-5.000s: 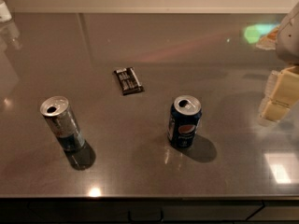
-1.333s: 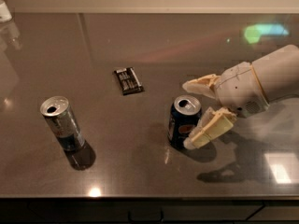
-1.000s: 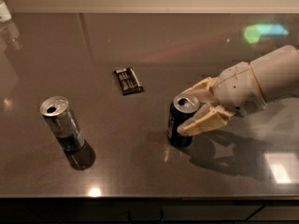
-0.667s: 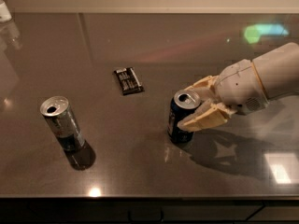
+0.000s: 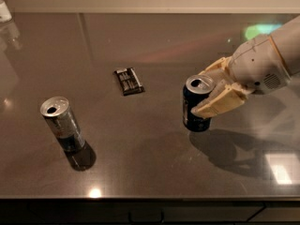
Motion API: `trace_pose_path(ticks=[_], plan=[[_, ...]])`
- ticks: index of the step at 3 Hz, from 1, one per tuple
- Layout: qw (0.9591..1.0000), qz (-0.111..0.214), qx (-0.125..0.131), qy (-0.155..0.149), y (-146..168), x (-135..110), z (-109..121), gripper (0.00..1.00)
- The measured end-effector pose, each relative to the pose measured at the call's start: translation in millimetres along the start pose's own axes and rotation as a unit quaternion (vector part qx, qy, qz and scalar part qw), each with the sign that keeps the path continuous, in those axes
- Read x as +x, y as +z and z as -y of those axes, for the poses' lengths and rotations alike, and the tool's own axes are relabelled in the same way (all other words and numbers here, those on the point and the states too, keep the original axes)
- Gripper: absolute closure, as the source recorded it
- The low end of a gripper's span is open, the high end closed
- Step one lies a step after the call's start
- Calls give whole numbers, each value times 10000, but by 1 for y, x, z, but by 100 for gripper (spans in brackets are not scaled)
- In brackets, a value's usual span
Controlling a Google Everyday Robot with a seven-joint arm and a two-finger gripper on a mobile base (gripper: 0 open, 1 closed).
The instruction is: Knock pepsi can over
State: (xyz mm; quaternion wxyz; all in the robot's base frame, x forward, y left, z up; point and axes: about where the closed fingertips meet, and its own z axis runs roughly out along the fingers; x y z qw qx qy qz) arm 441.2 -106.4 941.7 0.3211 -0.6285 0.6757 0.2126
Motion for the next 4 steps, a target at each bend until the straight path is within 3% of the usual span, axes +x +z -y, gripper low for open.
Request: trace_pose_path(ticks=[1,2,3,4], plan=[[9976,-681,79,-61,-20,7,15,100],[9903,-1382,71,-129,-33,22,29,100],[9777,-2087,-28,-244,-38,41,41,100],[9652,-2586,-220,-322,-34,58,48,100]])
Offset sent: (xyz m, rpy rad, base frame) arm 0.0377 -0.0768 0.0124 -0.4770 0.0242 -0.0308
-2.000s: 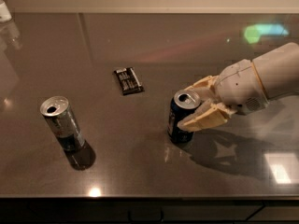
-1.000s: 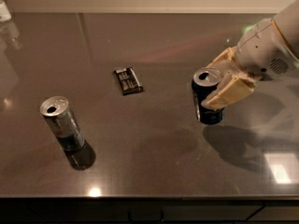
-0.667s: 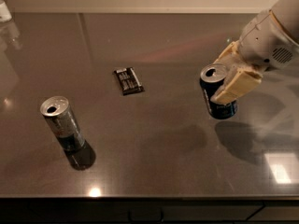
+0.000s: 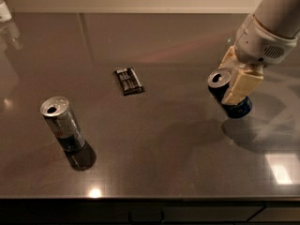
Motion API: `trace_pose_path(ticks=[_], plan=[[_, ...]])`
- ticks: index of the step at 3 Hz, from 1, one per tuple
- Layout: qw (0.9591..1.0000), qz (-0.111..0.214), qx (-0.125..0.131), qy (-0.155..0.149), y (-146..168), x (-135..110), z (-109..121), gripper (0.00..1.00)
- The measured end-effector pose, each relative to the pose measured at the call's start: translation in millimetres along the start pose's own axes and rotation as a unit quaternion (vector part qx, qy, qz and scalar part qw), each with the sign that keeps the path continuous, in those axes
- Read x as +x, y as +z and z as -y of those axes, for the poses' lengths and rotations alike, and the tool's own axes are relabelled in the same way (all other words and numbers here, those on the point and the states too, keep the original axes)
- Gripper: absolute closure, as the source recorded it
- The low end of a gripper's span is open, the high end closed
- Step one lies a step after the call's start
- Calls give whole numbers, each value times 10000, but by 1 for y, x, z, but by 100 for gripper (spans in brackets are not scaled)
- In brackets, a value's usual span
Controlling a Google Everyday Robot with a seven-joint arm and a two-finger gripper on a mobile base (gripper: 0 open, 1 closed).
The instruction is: Knock pepsi can over
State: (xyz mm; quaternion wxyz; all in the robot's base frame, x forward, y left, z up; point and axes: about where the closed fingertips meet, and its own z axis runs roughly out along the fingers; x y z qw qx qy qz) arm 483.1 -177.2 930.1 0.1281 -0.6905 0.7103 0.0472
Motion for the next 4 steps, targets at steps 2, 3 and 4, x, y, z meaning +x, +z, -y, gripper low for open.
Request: trace_pose_path(ticks=[2,3,4], plan=[[9967,-735,-285,-184,25,15,8,84],[9932,-1047,-358,-352,35,18,9,61],[9897,-1273,-416,-508,44,19,10,38]])
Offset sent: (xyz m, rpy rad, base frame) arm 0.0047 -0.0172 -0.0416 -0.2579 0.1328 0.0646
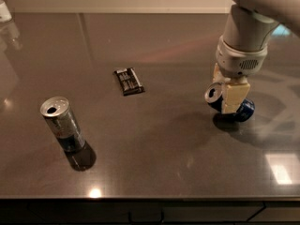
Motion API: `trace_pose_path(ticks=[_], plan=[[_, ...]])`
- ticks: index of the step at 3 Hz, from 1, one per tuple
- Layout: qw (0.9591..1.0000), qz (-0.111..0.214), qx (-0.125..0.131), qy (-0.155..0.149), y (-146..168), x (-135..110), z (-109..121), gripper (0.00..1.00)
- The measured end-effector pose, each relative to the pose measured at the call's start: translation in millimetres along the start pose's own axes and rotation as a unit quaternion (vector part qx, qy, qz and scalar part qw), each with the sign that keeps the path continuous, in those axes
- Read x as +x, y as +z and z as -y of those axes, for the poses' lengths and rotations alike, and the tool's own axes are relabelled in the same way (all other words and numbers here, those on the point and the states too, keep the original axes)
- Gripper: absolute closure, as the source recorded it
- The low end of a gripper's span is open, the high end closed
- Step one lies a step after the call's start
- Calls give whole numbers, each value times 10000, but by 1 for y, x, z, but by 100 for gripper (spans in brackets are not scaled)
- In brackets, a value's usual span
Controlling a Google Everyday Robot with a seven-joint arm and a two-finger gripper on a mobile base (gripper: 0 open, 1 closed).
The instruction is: Knock pepsi can over
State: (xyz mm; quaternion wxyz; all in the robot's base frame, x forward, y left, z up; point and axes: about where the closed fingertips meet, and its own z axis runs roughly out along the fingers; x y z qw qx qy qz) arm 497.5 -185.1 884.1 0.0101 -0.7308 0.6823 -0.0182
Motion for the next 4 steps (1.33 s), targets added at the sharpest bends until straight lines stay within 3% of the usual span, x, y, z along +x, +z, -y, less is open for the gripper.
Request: trace_pose_path(ticks=[1,2,3,4], plan=[[9999,-121,-36,-113,7,-2,1,14],[9999,-90,-57,-133,11,-4,1,0],[9998,116,-131,-66,19,-3,0,0],[9998,117,-131,-66,19,-3,0,0]])
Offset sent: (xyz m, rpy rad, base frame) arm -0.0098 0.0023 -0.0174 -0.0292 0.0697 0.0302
